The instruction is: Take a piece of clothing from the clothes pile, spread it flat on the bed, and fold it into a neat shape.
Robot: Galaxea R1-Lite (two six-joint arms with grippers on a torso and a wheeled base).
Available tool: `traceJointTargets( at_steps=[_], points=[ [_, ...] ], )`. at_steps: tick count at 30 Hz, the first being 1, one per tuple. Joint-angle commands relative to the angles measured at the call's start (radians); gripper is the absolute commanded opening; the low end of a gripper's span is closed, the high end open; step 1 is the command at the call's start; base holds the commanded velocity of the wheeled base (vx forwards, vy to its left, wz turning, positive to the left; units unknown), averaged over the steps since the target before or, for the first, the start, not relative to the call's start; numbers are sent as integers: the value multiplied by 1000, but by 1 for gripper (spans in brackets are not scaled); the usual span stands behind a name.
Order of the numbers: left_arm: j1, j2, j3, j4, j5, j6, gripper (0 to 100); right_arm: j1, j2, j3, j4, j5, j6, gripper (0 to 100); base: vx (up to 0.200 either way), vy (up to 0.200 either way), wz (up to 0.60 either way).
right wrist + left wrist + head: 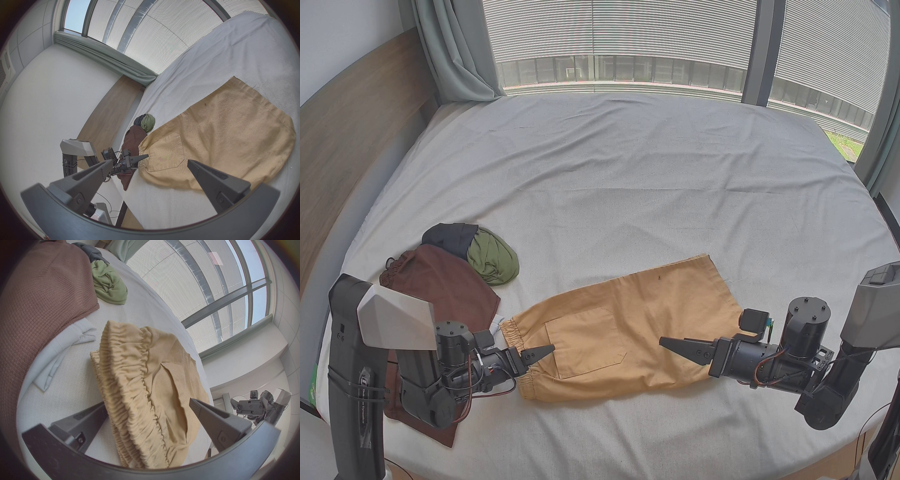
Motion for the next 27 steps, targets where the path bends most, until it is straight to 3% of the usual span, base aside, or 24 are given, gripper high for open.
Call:
traceJointTargets(
  at_steps=[1,2,3,27],
  points=[
    [-3,3,-4,-3,1,0,100,1,0,0,0,0,0,100,0,0,0],
    [-3,3,-3,-3,1,0,100,1,2,-2,0,0,0,100,0,0,0],
    [-3,3,-3,-3,1,0,0,1,2,-2,0,0,0,100,0,0,0],
    [45,-75,5,-3,-108,5,0,-7,5,-3,0,0,0,100,0,0,0]
  ],
)
